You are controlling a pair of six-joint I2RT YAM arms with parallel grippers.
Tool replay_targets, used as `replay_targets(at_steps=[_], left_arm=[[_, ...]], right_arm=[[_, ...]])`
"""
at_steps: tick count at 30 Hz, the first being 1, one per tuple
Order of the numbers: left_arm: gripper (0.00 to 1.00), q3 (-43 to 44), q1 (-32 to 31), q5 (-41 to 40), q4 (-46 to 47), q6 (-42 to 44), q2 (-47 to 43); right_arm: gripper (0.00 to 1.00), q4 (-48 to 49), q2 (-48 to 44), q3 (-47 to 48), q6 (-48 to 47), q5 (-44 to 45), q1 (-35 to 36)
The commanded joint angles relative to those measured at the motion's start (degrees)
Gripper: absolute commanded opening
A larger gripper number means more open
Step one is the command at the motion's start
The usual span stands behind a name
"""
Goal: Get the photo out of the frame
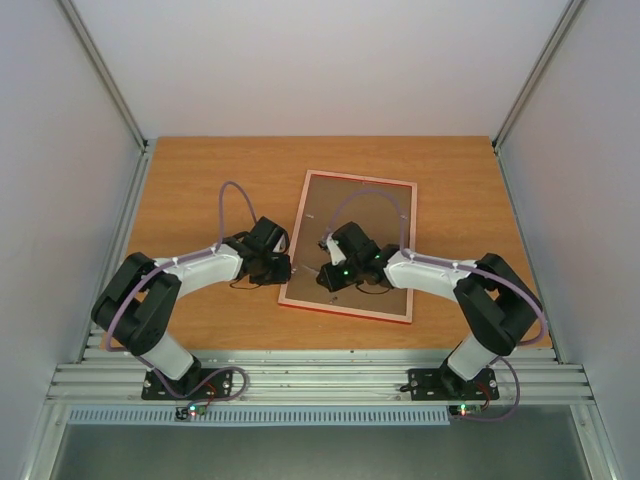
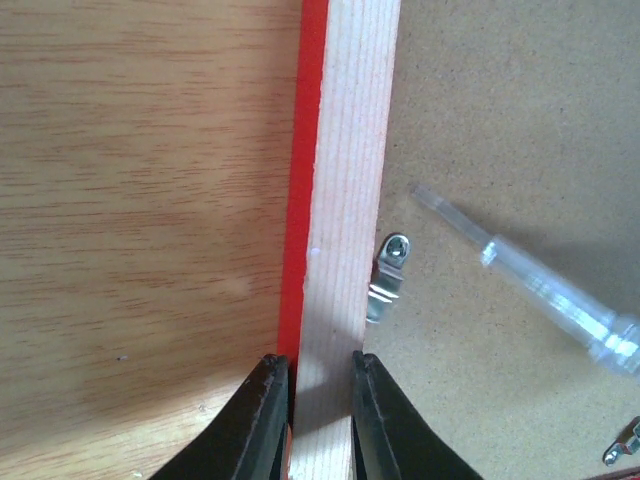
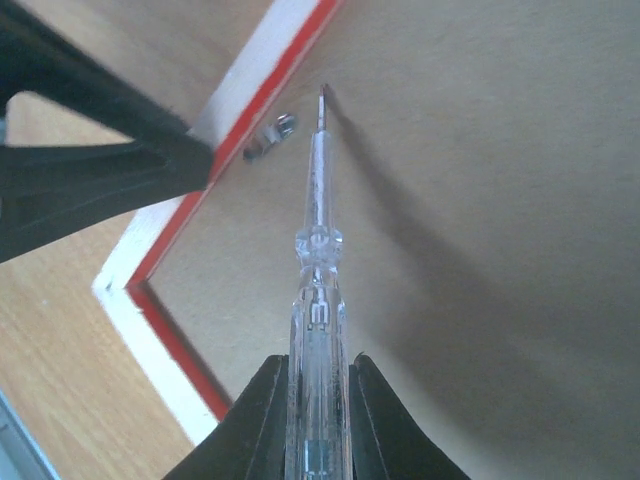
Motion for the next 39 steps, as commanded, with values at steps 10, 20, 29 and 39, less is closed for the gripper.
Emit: replay_targets(at_steps=[10,20,29,39], left_arm=[[0.17,-3.6,-0.3,-1.8,-6.4,-1.6,2.1],[0.17,-4.3,-0.3,-1.3,-6.8,-2.5,0.2],[0.18,-8.8,-0.8,1.6,-6.2,-7.8,-5.0],[0.34,-8.3,-1.0,-3.3,-13.8,-9.1,-14.1]], right_arm=[[0.01,0.2,-4.5,-2.8,2.1,4.5,-2.3],[0.01,-0.2,-7.0,-3.7,0.8,6.5,-2.2],[0.01,-0.5,-9.2,-4.6,0.0,10.2,-2.3],[0.01,0.4,-14.5,-7.5,-0.5,17.0,-2.3]])
